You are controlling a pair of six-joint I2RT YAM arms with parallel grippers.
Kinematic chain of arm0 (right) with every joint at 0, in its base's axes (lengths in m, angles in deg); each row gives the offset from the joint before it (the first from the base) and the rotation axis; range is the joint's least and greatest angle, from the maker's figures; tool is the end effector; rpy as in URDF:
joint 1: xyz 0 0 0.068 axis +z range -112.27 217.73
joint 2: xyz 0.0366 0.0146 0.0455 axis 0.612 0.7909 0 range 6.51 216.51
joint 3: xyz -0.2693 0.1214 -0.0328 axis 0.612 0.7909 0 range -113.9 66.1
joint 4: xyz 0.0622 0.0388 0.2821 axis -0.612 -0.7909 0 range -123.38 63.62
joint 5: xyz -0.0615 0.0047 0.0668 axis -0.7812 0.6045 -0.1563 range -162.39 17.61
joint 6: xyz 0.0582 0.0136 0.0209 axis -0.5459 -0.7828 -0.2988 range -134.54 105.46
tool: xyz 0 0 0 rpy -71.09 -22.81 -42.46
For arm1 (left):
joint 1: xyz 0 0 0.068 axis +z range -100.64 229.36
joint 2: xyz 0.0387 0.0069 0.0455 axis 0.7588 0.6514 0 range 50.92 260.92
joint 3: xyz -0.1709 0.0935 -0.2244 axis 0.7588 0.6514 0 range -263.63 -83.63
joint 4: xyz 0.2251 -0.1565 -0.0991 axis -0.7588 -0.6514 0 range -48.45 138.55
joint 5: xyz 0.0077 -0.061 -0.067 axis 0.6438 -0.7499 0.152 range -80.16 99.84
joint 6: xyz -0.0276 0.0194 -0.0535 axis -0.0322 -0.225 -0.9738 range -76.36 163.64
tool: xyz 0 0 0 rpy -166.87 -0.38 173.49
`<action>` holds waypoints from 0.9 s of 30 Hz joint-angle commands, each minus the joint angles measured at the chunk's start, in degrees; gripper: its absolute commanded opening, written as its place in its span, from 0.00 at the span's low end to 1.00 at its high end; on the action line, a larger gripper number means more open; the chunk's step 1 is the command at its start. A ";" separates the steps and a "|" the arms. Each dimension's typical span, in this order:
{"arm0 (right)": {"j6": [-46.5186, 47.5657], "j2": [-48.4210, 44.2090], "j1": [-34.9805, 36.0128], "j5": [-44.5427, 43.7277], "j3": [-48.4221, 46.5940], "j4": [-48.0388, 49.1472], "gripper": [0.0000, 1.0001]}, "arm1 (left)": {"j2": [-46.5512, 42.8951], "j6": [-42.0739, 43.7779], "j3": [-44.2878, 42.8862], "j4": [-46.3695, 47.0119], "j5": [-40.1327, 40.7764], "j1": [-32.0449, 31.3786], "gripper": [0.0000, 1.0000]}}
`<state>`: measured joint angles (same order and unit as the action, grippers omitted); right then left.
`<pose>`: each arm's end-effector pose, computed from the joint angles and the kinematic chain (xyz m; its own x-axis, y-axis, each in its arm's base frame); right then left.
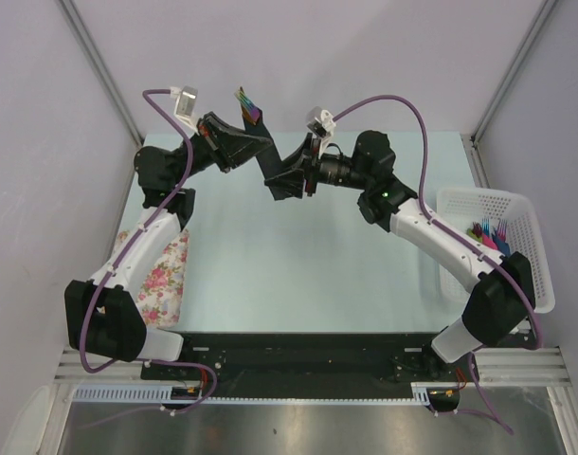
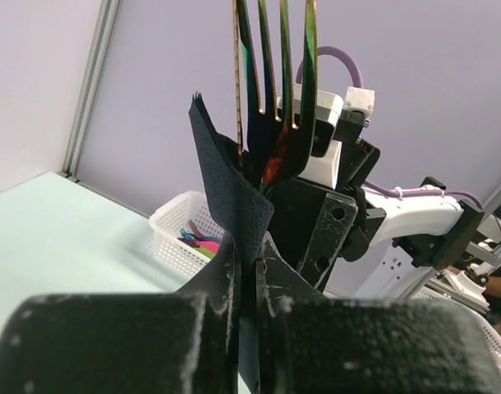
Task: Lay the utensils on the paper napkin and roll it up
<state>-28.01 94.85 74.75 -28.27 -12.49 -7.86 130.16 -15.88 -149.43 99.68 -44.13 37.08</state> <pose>0.3009 0.2692 0.4314 -0.1102 0.1263 -0.9859 -0.9829 0.1331 0.1269 0.3145 -0.1086 0.4543 -0.3437 -0.4440 -0.8275 0.8955 0.1105 -0.4312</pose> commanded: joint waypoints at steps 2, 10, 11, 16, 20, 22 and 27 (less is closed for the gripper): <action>-2.87 0.70 0.07 4.74 -2.71 3.09 0.36 | -0.05 -0.77 -1.96 3.71 1.59 -0.38 0.00; -7.09 1.84 0.25 8.09 -4.03 6.34 0.11 | 0.74 0.02 -2.40 2.57 2.82 -0.47 0.00; -7.96 2.01 0.25 8.18 -4.03 6.52 0.00 | 0.74 0.11 -2.32 2.04 2.91 -0.47 0.00; -9.46 2.19 0.08 5.19 -5.43 6.09 0.00 | -0.23 1.17 -0.74 -0.24 2.82 -0.38 0.17; -11.13 2.02 -0.63 1.77 -6.49 7.05 0.00 | -1.72 2.74 1.90 -3.75 2.21 1.28 0.54; -12.80 2.02 -1.06 1.24 -6.75 8.27 0.00 | -2.33 3.54 3.22 -5.25 2.38 2.16 0.58; -15.61 2.10 -1.33 1.32 -6.58 10.65 0.00 | -3.04 3.90 5.06 -5.52 0.72 2.69 0.78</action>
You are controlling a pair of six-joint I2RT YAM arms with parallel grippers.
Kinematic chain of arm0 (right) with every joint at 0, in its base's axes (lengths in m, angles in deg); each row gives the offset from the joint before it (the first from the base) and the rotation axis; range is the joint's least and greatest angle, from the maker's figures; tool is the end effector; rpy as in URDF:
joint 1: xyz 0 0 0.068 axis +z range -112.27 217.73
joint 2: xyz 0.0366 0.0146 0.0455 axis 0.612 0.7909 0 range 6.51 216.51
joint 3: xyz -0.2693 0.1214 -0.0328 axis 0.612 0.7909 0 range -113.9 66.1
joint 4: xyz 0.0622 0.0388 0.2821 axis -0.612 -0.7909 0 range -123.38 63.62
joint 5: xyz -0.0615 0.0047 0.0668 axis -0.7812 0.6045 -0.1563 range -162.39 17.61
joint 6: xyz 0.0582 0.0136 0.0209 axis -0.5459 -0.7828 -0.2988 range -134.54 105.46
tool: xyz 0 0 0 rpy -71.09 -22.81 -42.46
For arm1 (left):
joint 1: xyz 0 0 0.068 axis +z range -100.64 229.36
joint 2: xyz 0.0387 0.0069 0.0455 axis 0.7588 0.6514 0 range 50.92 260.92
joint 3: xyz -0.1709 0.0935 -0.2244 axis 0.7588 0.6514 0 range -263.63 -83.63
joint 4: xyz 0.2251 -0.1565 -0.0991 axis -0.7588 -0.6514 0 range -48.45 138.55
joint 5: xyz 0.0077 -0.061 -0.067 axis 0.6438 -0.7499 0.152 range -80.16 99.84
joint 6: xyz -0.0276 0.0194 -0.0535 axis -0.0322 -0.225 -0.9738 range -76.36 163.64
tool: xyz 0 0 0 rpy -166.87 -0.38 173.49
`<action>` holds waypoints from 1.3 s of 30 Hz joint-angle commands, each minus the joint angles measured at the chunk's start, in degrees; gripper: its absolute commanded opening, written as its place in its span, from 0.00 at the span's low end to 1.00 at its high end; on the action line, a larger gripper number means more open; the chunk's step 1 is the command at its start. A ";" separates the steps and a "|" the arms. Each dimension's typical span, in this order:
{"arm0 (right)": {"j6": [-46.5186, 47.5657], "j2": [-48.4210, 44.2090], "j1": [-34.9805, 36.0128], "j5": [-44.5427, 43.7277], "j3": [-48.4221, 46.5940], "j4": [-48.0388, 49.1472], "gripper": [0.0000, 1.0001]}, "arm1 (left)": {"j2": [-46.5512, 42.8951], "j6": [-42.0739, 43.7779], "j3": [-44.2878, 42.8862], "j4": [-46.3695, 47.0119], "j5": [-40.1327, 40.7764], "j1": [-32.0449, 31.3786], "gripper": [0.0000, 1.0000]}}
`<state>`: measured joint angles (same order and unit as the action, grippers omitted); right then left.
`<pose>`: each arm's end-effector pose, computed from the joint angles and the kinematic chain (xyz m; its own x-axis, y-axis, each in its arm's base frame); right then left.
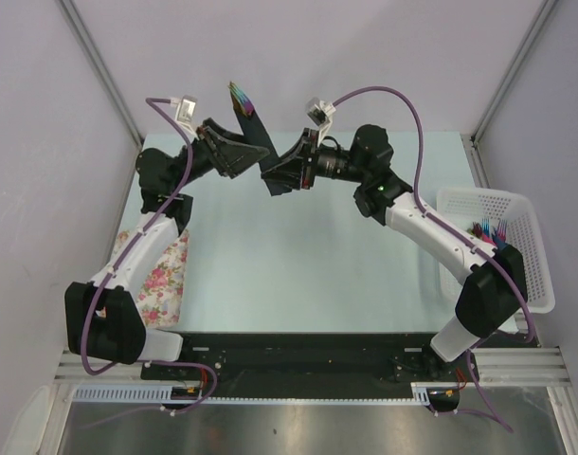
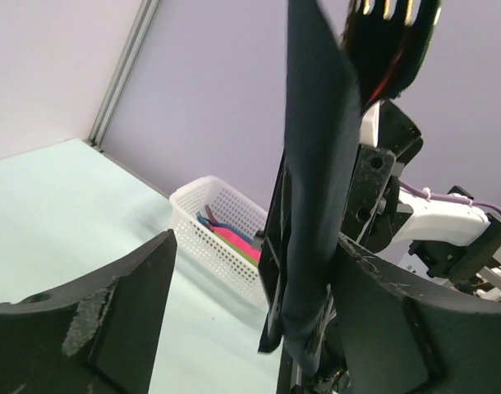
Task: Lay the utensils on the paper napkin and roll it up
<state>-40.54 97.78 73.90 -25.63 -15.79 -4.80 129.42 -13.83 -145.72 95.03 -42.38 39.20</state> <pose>0.3135 0.2731 0.4393 -0.2758 0.1703 -0.9460 -0.9548 0.0646 0.2900 0.3227 -0.0968 0.4282 -0.3935 -0.4542 -0.7993 0.8360 0.1849 -0.5167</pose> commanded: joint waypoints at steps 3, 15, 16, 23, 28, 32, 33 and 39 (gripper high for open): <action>-4.58 -0.47 -0.48 -1.15 -3.02 8.39 0.00 | -1.95 -0.27 1.44 1.94 -2.08 0.57 0.80; -10.47 1.28 -0.83 -0.36 -3.37 11.99 0.00 | -0.98 -5.72 2.23 7.22 -3.14 -2.06 0.80; -10.91 1.63 -0.83 -0.10 -3.37 11.99 0.00 | -0.54 -6.42 1.88 8.01 -3.14 -2.24 0.77; -11.18 1.81 -0.57 0.35 -2.66 12.08 0.00 | 0.25 -6.78 0.21 8.54 -2.62 -2.24 0.50; -10.57 1.55 -0.48 0.08 -2.05 11.90 0.00 | 0.78 -7.21 -0.40 8.89 -2.27 -2.15 0.39; -10.39 1.37 -0.57 0.26 -1.52 12.34 0.00 | 0.87 -8.09 -0.49 8.54 -1.82 -2.15 0.39; -10.39 1.37 -0.39 0.35 -1.43 12.52 0.00 | 0.95 -8.35 -0.49 8.71 -1.65 -2.15 0.39; -9.86 1.46 -0.13 0.61 -1.52 12.87 0.00 | 1.22 -8.71 -0.76 9.24 -1.56 -2.15 0.15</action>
<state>-50.94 100.01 73.24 -25.65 -16.01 2.59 130.40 -21.96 -144.25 102.17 -44.53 37.08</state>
